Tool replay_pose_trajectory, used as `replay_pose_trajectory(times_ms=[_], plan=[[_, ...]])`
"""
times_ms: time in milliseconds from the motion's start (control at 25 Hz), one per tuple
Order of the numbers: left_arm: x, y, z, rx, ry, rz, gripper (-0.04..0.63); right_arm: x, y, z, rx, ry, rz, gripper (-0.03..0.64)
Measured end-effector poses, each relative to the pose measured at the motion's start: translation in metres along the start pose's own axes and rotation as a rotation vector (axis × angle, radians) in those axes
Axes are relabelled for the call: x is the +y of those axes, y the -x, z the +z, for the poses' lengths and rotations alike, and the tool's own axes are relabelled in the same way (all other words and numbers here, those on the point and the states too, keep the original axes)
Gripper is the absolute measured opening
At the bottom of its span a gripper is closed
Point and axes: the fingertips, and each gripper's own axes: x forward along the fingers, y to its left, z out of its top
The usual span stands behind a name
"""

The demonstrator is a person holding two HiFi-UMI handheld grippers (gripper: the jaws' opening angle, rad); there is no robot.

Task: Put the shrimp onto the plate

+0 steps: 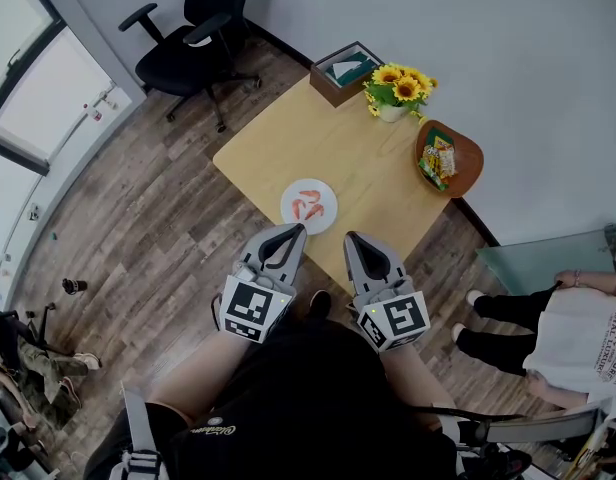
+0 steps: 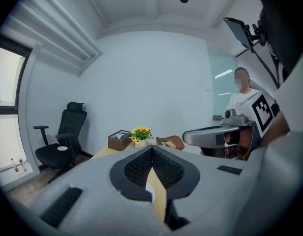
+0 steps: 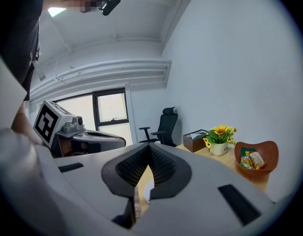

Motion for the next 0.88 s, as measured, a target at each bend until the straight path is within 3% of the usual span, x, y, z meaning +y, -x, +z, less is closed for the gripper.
replay_pose_trajectory(times_ms=[880], plan=[[-0.0063, 0.0060, 0.0037, -0.001, 0.007, -0.014, 0.005, 0.0065, 0.0038, 0.0027, 0.000, 0.008, -0.007, 0.000]])
